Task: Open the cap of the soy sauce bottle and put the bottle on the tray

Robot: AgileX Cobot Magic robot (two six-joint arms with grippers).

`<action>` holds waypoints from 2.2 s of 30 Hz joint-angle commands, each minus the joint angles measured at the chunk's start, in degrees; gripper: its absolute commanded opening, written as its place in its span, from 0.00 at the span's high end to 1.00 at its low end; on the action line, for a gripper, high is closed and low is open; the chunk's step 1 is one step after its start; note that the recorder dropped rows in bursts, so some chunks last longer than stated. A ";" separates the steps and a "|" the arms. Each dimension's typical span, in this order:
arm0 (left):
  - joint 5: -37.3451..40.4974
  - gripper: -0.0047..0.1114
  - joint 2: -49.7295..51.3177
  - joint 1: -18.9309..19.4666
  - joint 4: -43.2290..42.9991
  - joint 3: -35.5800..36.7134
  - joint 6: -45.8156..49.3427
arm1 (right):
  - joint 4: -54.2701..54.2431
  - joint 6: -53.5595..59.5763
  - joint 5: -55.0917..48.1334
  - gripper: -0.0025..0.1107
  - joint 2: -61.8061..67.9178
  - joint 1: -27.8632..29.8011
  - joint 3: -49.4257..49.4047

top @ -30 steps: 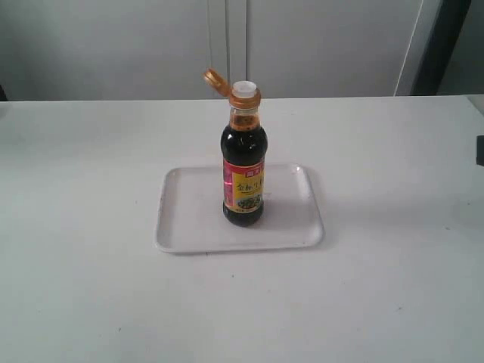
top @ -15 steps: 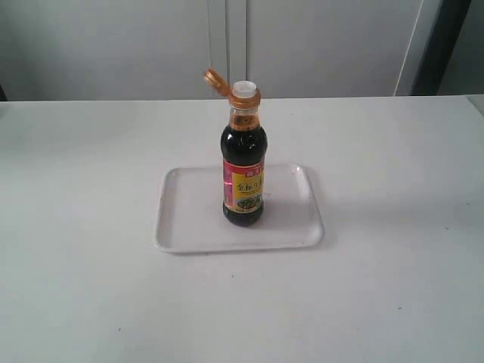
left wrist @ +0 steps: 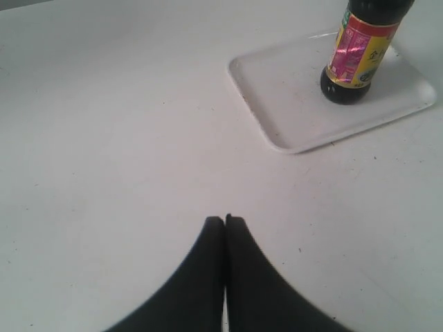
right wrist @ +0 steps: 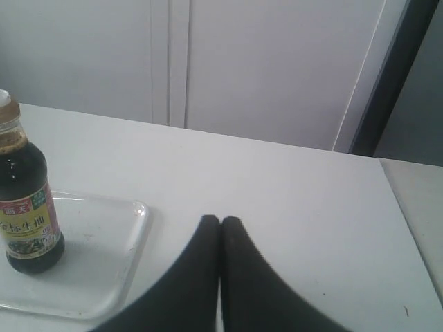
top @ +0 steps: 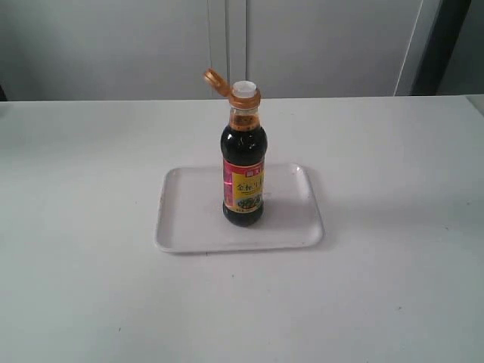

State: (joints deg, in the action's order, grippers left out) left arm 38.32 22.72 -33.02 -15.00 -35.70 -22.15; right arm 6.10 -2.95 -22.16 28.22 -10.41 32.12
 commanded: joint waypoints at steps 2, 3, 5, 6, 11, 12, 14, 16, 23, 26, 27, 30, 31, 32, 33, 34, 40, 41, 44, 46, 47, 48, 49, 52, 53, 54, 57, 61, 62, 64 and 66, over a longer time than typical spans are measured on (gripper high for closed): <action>0.26 0.96 -0.46 -0.29 0.40 0.33 0.13 | 0.03 -0.36 0.45 0.98 -0.24 0.21 -0.30; -0.25 0.96 -0.46 -0.29 0.25 0.33 0.36 | 0.03 -0.36 0.45 0.98 -0.24 0.21 -0.30; -3.33 0.96 -0.59 -0.29 0.13 1.40 3.67 | 0.03 -0.36 0.33 0.98 -0.23 0.21 -0.30; -4.95 0.96 -0.83 -0.29 0.13 1.91 5.98 | 0.03 -0.36 0.33 0.98 -0.23 0.21 -0.30; -11.48 0.96 -2.44 -0.29 1.39 5.96 11.93 | 0.03 -0.36 0.44 0.98 -0.23 0.21 -0.30; -11.87 0.96 -2.69 -0.29 1.14 6.54 12.38 | 0.03 -0.36 0.44 0.98 -0.23 0.21 -0.30; -13.20 0.96 -2.93 -0.29 1.29 7.94 15.26 | 0.03 -0.36 0.32 0.98 -0.23 0.21 -0.30; -15.24 0.96 -3.06 -0.29 1.81 9.26 18.24 | 0.03 -0.36 0.05 0.98 -0.23 0.21 -0.30; -18.21 0.96 -3.36 -0.29 3.43 11.98 19.79 | 0.03 -0.36 -0.47 0.98 -0.23 0.21 -0.30; -20.12 0.96 -3.36 -0.29 4.75 13.34 21.73 | 0.03 -0.36 -0.47 0.98 -0.23 0.21 -0.30; -20.98 0.96 -3.36 -0.29 5.20 13.92 22.15 | 0.03 -0.36 -0.47 0.98 -0.23 0.21 -0.30; -21.40 0.96 -3.36 -0.29 5.97 14.98 22.15 | 0.03 -0.36 -0.47 0.98 -0.23 0.21 -0.30; -21.66 0.96 -3.36 -0.29 6.41 15.10 22.15 | 0.03 -0.36 -0.47 0.98 -0.23 0.21 -0.30; -21.77 0.96 -3.36 -0.19 7.10 15.24 22.61 | 0.03 -0.36 -0.47 0.98 -0.23 0.21 -0.30; -21.77 0.96 -3.36 -0.19 7.52 15.24 22.90 | 0.03 -0.36 -0.47 0.98 -0.23 0.21 -0.30; -21.77 0.96 -3.36 -0.19 8.45 15.24 23.55 | 0.03 -0.36 -0.47 0.98 -0.23 0.21 -0.30; -22.40 0.96 -3.36 5.25 13.00 15.24 25.38 | 0.03 -0.36 -0.47 0.98 -0.23 0.21 -0.30; -22.27 0.96 -3.36 6.89 13.87 15.24 25.38 | 0.03 -0.36 -0.47 0.98 -0.23 0.21 -0.30; -22.34 0.96 -3.36 12.45 15.00 15.45 24.95 | 0.03 -0.36 -0.47 0.98 -0.23 0.21 -0.30; -23.69 0.96 -3.36 15.26 15.00 16.63 24.38 | 0.03 -0.36 -0.47 0.98 -0.23 0.21 -0.30; -24.43 0.96 -3.36 16.02 15.00 17.26 24.25 | 0.03 -0.36 -0.47 0.98 -0.23 0.21 -0.30; -26.16 0.96 -3.36 17.18 15.00 18.99 24.27 | 0.03 -0.36 -0.47 0.98 -0.23 0.21 -0.30; -27.17 0.96 -3.36 17.65 14.50 19.93 24.03 | 0.03 -0.36 -0.47 0.98 -0.23 0.21 -0.30; -29.65 0.96 -3.36 19.93 13.87 23.23 24.02 | 0.03 -0.36 -0.47 0.98 -0.23 0.21 -0.30; -30.45 0.96 -3.36 20.36 13.45 24.15 24.02 | 0.03 -0.36 -0.47 0.98 -0.23 0.21 -0.30; -30.60 0.96 -3.89 20.36 13.25 24.50 24.02 | 0.03 -0.36 -0.47 0.98 -0.23 0.21 -0.30; -29.19 0.96 -8.00 20.41 13.25 25.01 23.94 | 0.03 -0.36 -0.47 0.98 -0.23 0.21 -0.30; -25.37 0.96 -12.84 23.34 13.25 25.01 23.94 | 0.03 -0.36 -0.47 0.98 -0.23 0.21 -0.30; -24.80 0.96 -13.60 24.07 13.36 25.01 23.94 | 0.03 -0.36 -0.47 0.98 -0.23 0.21 -0.30; -24.41 0.96 -15.11 25.14 13.46 25.01 23.90 | 0.03 -0.36 -0.47 0.98 -0.23 0.21 -0.30; -23.90 0.96 -16.31 25.90 13.63 25.01 23.90 | 0.03 -0.36 -0.47 0.98 -0.23 0.21 -0.30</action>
State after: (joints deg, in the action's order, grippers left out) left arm 13.28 8.12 -8.15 -1.53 -11.03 2.25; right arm 6.10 -2.95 -22.50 28.22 -10.41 32.12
